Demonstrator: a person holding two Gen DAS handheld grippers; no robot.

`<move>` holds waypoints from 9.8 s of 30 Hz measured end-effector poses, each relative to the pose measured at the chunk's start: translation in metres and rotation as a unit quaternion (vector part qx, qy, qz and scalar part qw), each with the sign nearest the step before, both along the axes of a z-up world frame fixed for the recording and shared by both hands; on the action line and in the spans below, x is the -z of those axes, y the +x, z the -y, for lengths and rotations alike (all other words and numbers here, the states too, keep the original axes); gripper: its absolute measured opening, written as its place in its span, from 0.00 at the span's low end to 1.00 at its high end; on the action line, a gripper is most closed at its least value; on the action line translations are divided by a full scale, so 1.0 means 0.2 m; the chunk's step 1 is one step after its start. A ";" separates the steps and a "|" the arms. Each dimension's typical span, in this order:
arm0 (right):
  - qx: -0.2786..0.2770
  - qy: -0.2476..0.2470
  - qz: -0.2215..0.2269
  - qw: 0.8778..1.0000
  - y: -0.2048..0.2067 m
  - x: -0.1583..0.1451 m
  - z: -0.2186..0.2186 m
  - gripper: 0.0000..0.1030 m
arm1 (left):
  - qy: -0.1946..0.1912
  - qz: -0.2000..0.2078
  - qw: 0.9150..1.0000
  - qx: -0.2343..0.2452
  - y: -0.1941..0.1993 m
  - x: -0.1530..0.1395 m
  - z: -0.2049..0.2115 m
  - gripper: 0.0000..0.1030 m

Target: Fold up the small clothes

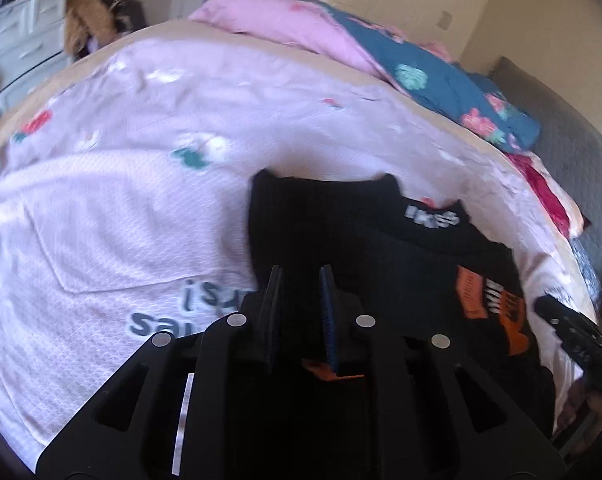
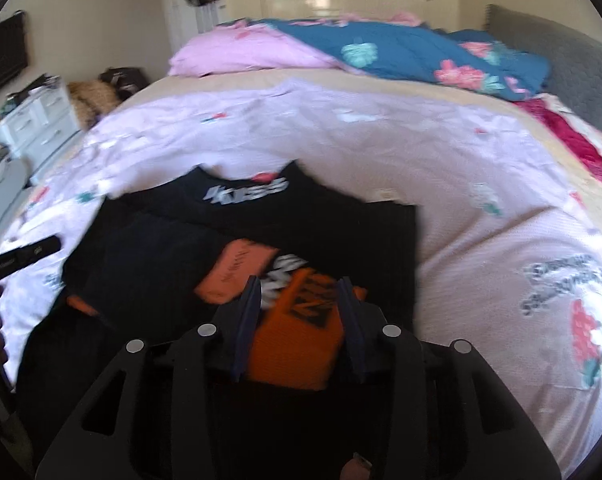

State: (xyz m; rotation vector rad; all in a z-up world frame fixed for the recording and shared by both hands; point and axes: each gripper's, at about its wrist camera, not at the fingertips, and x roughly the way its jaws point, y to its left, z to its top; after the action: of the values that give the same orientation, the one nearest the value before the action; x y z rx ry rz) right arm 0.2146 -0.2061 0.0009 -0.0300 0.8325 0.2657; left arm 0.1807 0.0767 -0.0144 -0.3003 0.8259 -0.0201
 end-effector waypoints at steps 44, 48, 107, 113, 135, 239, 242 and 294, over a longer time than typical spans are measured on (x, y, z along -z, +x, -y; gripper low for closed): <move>0.007 0.022 0.015 1.000 -0.26 -0.10 0.04 0.96 | 0.006 -0.014 0.999 0.048 -0.17 -0.05 0.19 0.91; 0.006 0.025 0.025 0.999 -0.30 -0.14 0.05 0.96 | 0.009 -0.009 0.999 0.050 -0.20 -0.10 0.20 0.91; -0.002 -0.017 -0.007 1.000 -0.87 -0.10 0.25 0.96 | 0.024 -0.077 0.996 0.033 -0.95 0.06 -0.12 0.84; 0.004 -0.023 -0.018 1.000 -0.90 -0.05 0.29 0.96 | 0.001 -0.095 0.995 0.043 -1.01 0.12 -0.12 0.50; 0.001 0.005 -0.112 0.994 -1.08 0.23 0.51 0.92 | -0.047 -0.133 0.989 0.050 -1.11 0.32 -0.11 0.25; 0.113 0.145 0.083 0.979 -0.24 -0.35 0.59 0.08 | -0.084 0.091 0.990 -0.073 -0.21 -0.35 -0.31 0.03; 0.116 0.138 0.080 0.980 -0.20 -0.32 0.57 0.08 | -0.079 0.088 0.990 -0.077 -0.16 -0.32 -0.31 0.03; 0.130 0.072 -0.016 0.989 0.35 0.16 0.45 0.15 | 0.010 -0.005 0.999 -0.040 0.32 0.13 -0.18 0.14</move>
State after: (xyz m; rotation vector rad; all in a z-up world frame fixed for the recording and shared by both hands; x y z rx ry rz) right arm 0.2852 -0.2969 -0.0315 0.2169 0.8383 0.0792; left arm 0.2447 0.1125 -0.0408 -0.3147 0.8237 0.0641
